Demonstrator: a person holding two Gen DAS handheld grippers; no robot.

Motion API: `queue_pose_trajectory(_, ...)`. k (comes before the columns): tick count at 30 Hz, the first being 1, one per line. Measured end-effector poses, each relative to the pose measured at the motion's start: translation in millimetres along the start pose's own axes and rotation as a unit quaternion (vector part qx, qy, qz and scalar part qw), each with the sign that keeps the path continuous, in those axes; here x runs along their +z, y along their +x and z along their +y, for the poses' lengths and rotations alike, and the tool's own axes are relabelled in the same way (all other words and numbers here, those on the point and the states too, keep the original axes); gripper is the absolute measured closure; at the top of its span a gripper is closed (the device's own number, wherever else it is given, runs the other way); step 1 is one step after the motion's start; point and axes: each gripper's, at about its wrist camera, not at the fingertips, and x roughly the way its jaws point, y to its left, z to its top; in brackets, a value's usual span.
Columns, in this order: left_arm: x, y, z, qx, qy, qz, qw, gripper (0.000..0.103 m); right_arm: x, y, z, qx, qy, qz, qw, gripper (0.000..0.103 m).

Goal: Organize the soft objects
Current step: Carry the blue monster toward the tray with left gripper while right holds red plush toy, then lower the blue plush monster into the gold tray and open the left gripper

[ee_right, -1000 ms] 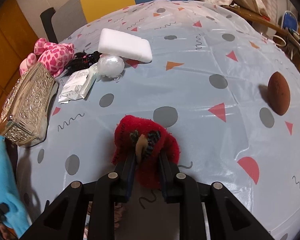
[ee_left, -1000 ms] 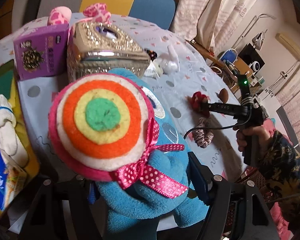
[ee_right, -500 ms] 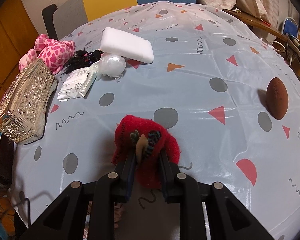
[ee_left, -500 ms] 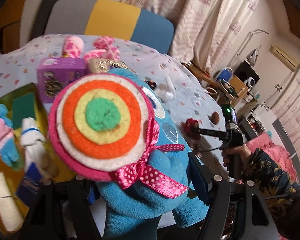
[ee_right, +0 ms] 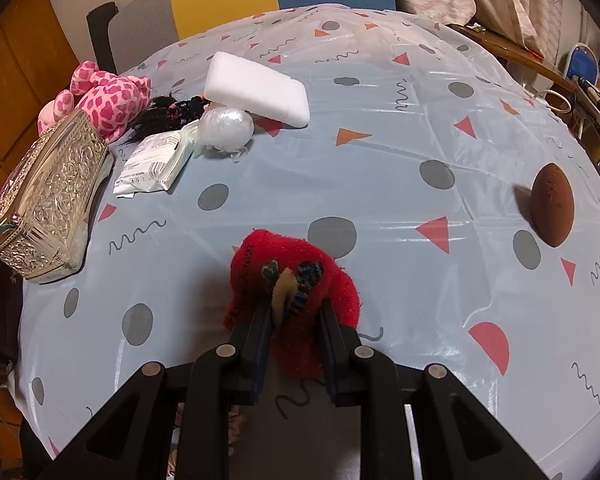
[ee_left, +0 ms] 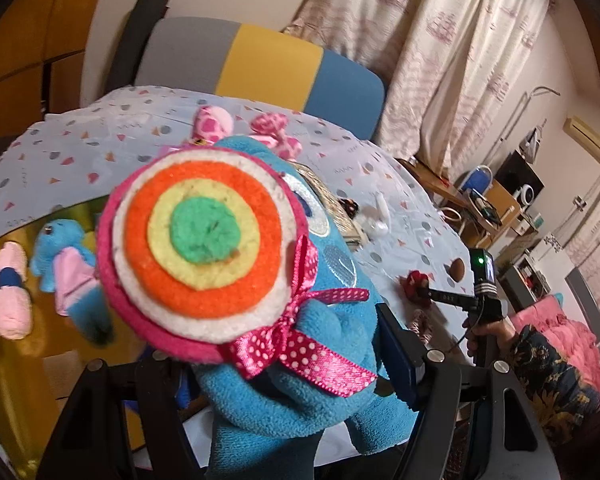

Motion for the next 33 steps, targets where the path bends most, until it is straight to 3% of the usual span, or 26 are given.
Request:
queue_pose_trajectory(3, 0, -17, 17, 0.017, -0.010, -0.007, 0.9998, 0.029, 0, 0, 1, -0.002, -0.003, 0.000, 1.000, 0.082)
queue_pose_trajectory(8, -4, -50, 63, 0.082, -0.034, -0.024, 0.9957, 0.029, 0, 0, 1, -0.006, -0.006, -0.001, 1.000, 0.082)
queue_pose_trajectory(13, -16, -66, 120, 0.165, -0.055, -0.012, 0.9847, 0.029, 0, 0, 2, -0.008, -0.009, -0.002, 1.000, 0.082)
queue_pose_trajectory(17, -27, -61, 157, 0.206, -0.062, 0.015, 0.9765, 0.029, 0, 0, 2, -0.008, -0.007, -0.002, 1.000, 0.082)
queue_pose_trajectory(20, -30, -55, 180, 0.215, -0.065, 0.029, 0.9740, 0.027, -1, 0, 2, -0.009, -0.007, -0.003, 1.000, 0.082)
queue_pose_trajectory(23, -33, -35, 197, 0.223, -0.063, 0.072, 0.9702, 0.024, -1, 0, 2, -0.010, -0.008, -0.003, 1.000, 0.082)
queue_pose_trajectory(25, -36, -28, 208, 0.230, -0.085, 0.083, 0.9659, 0.023, -1, -1, 2, -0.010, -0.007, -0.003, 1.000, 0.082)
queue_pose_trajectory(29, -38, -32, 217, 0.228, -0.131, 0.066, 0.9625, 0.020, -1, -1, 1, -0.009, -0.006, -0.003, 1.000, 0.082)
queue_pose_trajectory(33, -35, -49, 213, 0.241, -0.148, 0.033, 0.9585, 0.005, -1, 0, 1, -0.008, -0.006, -0.004, 1.000, 0.082)
